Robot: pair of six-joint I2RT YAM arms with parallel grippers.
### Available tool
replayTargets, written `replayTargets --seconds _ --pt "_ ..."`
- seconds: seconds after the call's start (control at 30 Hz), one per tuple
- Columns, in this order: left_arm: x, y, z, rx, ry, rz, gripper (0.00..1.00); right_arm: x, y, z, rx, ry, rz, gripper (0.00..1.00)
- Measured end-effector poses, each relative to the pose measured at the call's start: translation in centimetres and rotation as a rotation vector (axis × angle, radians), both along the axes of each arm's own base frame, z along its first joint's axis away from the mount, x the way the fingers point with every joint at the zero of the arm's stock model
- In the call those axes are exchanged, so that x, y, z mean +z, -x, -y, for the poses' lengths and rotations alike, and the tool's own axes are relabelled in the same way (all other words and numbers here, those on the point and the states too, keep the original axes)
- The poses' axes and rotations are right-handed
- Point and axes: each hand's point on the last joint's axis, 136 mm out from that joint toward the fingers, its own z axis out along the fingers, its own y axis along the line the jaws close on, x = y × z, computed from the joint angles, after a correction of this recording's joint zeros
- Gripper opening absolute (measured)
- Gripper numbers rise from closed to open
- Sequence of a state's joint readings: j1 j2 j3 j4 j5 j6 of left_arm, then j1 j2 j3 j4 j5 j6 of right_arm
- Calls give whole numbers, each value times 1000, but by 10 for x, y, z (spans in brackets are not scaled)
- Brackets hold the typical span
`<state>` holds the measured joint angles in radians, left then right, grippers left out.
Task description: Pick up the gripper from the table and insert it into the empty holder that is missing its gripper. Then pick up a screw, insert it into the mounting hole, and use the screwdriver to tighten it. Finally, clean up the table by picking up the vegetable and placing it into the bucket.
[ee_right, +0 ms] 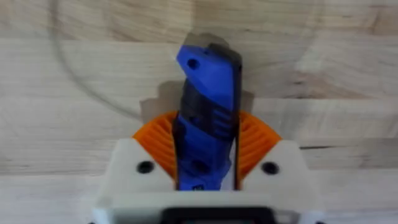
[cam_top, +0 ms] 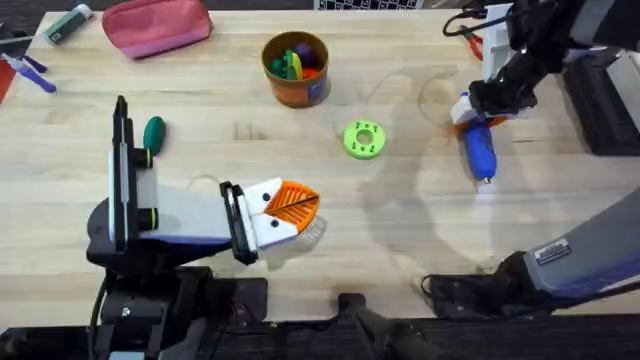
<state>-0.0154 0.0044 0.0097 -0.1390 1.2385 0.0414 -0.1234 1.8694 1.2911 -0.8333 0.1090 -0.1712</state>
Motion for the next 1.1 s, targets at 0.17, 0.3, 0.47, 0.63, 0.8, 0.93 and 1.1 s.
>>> replayTargets --seconds 0.17,0.3,0.47,0.63,0.8,0.93,1.1 --pt "0 0 0 0 0 0 20 -2 -2 2 -8 11 4 44" --pt "0 0 0 0 0 0 20 -2 -2 3 -8 16 3 24" --pt "0 0 0 0 0 0 20 -2 -2 3 -8 17 2 24" --pt "0 0 0 0 0 0 20 -2 0 0 3 19 -7 23" --pt "0 0 0 0 0 0 20 4 1 -16 30 17 -27 23" --pt "0 0 0 0 0 0 20 29 -13 -35 65 19 13 23" --pt "0 0 0 0 0 0 20 85 -40 -67 97 12 141 23"
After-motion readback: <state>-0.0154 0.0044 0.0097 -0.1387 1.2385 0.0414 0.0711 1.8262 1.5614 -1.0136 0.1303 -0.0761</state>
